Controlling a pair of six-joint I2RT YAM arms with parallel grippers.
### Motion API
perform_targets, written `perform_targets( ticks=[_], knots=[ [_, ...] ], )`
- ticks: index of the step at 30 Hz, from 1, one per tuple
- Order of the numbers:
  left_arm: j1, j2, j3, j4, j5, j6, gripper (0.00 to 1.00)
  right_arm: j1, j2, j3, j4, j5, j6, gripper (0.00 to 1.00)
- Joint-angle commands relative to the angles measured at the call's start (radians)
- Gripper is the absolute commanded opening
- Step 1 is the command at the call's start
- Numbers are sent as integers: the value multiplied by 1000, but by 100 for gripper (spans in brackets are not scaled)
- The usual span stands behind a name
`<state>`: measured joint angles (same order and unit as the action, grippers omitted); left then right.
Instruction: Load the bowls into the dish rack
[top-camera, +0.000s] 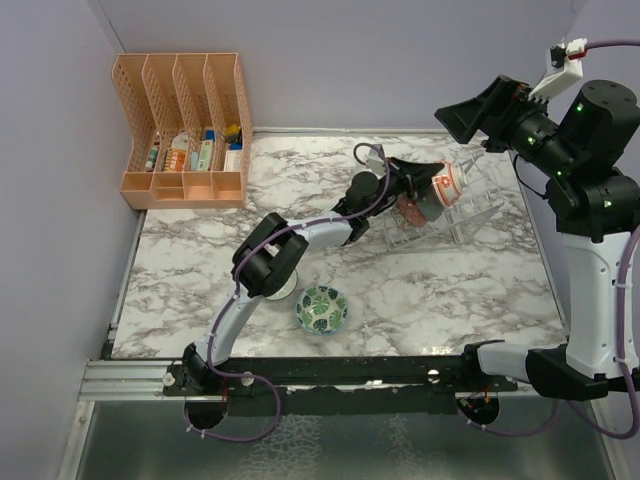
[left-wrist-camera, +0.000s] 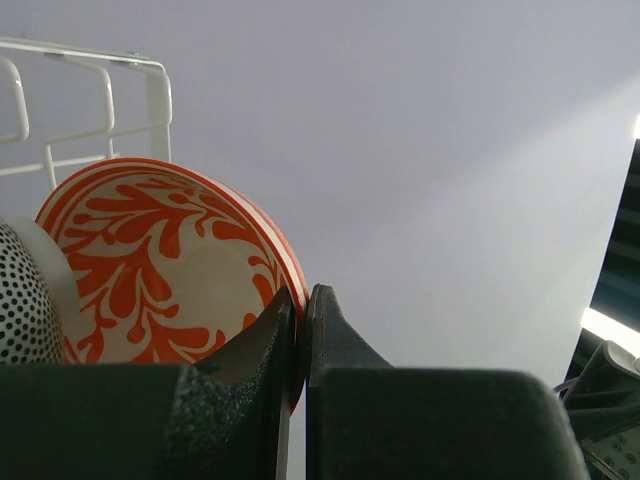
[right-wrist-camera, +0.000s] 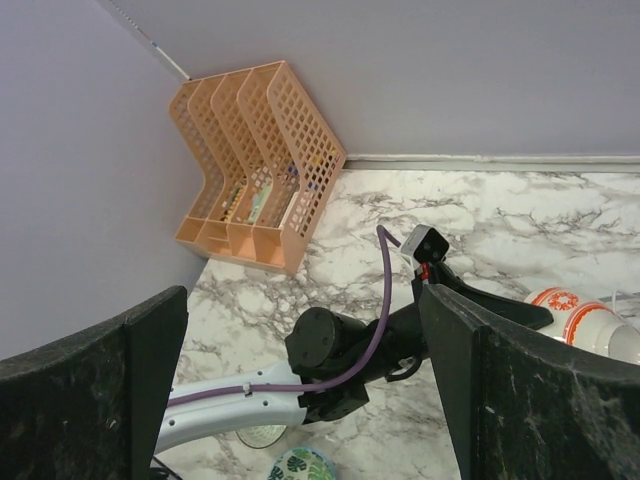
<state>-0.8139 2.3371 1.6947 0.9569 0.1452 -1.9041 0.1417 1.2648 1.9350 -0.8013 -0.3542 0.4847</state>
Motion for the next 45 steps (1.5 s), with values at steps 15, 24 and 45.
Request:
perform_targets(
  ticks=[15, 24, 45],
  knots=[
    [-11, 48, 95, 15, -9, -44, 0, -7, -18, -17, -15, 6, -31, 100],
    [-11, 57, 104, -57, 5, -55, 0, -7, -16, -28, -15, 0, -36, 99],
    [3, 36, 158, -327, 88, -23, 22, -7, -16, -52, -12, -2, -41, 100]
  ],
)
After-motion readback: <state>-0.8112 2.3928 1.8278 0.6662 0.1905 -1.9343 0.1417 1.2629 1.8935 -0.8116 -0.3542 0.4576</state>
